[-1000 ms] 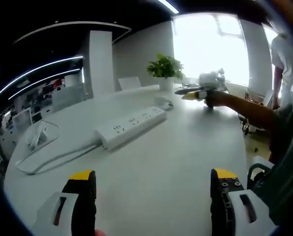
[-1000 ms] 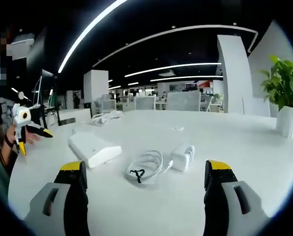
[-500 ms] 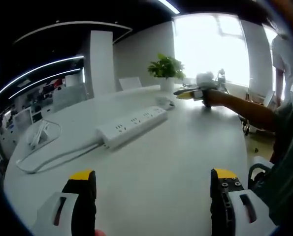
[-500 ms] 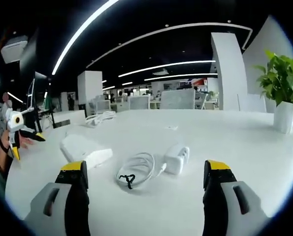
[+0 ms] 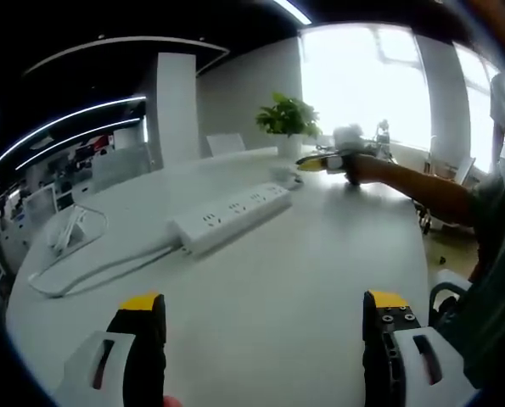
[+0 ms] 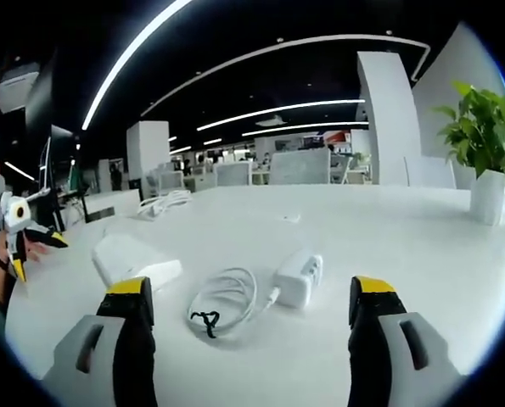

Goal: Straighten the power strip on the desk, plug the charger into it

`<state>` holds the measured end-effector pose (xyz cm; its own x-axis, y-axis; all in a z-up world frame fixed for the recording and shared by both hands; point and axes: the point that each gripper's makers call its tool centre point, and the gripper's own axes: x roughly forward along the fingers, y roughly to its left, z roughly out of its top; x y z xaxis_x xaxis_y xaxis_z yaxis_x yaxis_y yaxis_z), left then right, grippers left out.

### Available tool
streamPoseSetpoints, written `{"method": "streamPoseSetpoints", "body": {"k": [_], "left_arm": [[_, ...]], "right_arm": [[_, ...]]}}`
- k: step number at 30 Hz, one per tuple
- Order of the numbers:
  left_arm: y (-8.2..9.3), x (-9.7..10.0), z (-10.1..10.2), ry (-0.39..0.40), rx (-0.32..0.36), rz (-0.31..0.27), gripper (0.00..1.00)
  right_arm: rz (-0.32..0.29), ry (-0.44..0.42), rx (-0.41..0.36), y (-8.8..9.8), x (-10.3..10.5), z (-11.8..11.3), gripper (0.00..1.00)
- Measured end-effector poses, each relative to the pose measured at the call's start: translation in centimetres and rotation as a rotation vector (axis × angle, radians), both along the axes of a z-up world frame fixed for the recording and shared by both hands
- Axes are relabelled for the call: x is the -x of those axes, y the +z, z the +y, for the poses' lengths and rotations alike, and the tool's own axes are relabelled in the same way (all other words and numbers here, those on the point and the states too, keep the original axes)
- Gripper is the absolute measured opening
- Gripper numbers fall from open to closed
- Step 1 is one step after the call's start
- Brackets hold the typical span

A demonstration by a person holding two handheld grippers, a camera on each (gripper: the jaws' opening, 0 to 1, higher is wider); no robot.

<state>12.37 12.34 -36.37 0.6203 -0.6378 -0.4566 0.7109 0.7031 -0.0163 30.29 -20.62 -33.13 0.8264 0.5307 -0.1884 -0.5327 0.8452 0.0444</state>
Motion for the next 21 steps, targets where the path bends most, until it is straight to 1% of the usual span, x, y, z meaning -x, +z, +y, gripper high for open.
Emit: {"method": "streamPoseSetpoints", "body": {"k": [9,14,21], "left_arm": [[-0.1,0.0,0.1,0.003,0.003,0.0,1.0],[-0.1,0.1,0.3,0.01,0.008,0.001,1.0],[-0.2,0.1,0.3,0.013,0.007,0.002,1.0]], "right_arm": [[0.009,-0.022,0.005,-0.2,-0.9,-0.2,0.92],[0.015,-0.03,0.008,-0.4,-2.1,-0.4,0.91],[0.024,-0.053,0.005,-0.5,-3.1,-1.2,0.89]]}}
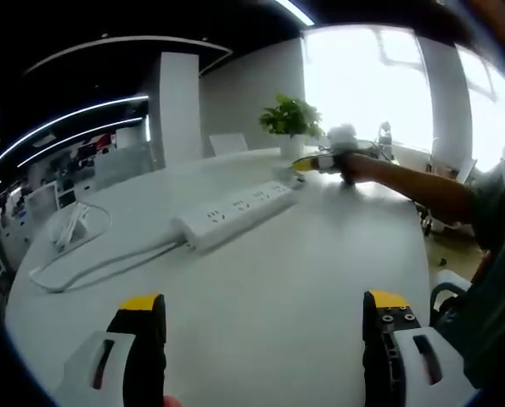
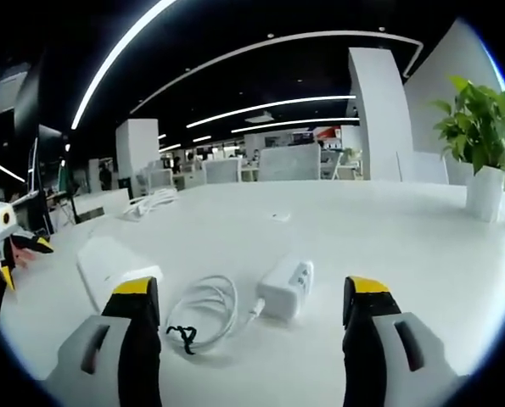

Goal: Straighten the power strip on the desk, plug the charger into it

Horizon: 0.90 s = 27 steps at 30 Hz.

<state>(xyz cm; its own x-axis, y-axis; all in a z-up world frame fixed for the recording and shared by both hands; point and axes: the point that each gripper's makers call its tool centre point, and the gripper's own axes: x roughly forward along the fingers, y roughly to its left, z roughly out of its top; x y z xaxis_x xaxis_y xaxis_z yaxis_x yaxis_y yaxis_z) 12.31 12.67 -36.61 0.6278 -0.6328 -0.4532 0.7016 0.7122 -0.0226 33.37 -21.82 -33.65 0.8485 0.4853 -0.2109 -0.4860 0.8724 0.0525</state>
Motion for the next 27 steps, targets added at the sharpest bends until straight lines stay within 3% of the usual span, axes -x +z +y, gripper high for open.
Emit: {"method": "streamPoseSetpoints", "body": {"k": [27], "left_arm": [[-0.1,0.0,0.4,0.006,0.004,-0.001,1.0]], "right_arm": [[0.022,-0.053,0.008,-0.5,-1.5,-0.5,0.84]]}}
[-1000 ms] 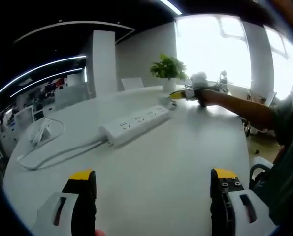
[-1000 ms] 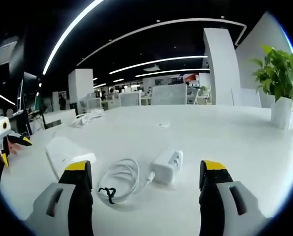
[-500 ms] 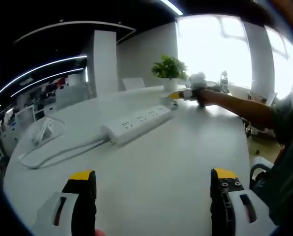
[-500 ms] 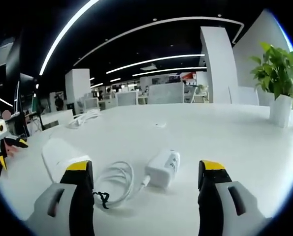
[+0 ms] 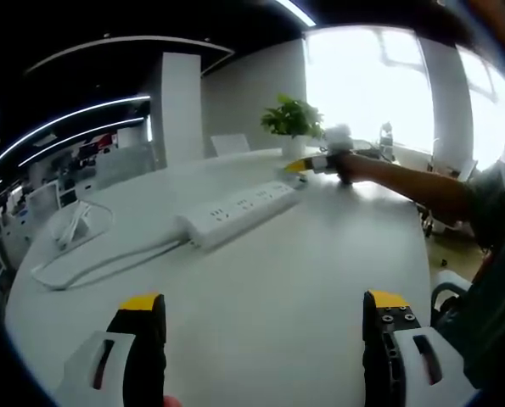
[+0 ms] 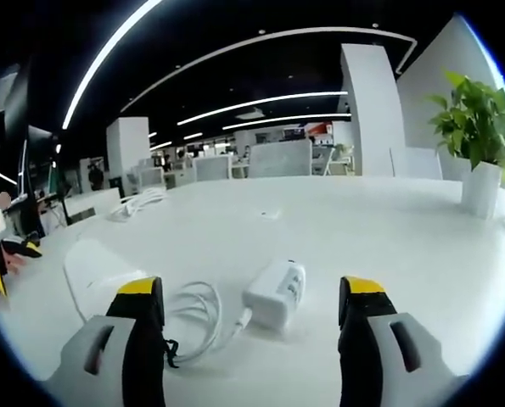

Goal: Straighten the power strip on the desk, plug the charger into it

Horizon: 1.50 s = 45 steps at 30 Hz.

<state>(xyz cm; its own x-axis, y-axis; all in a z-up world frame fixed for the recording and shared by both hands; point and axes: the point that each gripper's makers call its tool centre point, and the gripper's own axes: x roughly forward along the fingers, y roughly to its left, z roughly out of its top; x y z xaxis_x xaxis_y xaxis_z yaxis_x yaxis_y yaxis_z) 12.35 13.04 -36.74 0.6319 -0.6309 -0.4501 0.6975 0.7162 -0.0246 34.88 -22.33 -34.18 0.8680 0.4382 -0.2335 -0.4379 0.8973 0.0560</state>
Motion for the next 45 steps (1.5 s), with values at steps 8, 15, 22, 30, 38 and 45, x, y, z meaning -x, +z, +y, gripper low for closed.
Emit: {"method": "streamPoseSetpoints", "body": {"k": [8,15,22,30,38,45], "left_arm": [[-0.2,0.1,0.2,0.002,-0.001,0.003,1.0],[0.0,0.0,0.3,0.001,-0.001,0.0,1.0],[0.1,-0.1,0.3,-0.002,-0.004,-0.002,1.0],[0.0,-0.1,0.4,0.0,-0.003,-0.001,1.0],[0.0,-0.1,0.4,0.001,-0.005,-0.001,1.0],[0.0,-0.1,0.3,-0.001,-0.004,-0.002,1.0]], "right_arm": [[0.007,-0.015,-0.014,0.0,-0.5,0.1,0.83],[0.011,-0.034,-0.012,-0.1,-1.0,0.2,0.79],[0.026,-0.061,-0.012,-0.4,-1.7,0.0,0.77],[0.038,-0.095,0.004,-0.8,-2.2,-0.6,0.73],[0.041,-0.105,0.012,-0.9,-2.2,-0.6,0.72],[0.05,-0.111,0.025,-1.2,-2.5,-0.8,0.69]]}}
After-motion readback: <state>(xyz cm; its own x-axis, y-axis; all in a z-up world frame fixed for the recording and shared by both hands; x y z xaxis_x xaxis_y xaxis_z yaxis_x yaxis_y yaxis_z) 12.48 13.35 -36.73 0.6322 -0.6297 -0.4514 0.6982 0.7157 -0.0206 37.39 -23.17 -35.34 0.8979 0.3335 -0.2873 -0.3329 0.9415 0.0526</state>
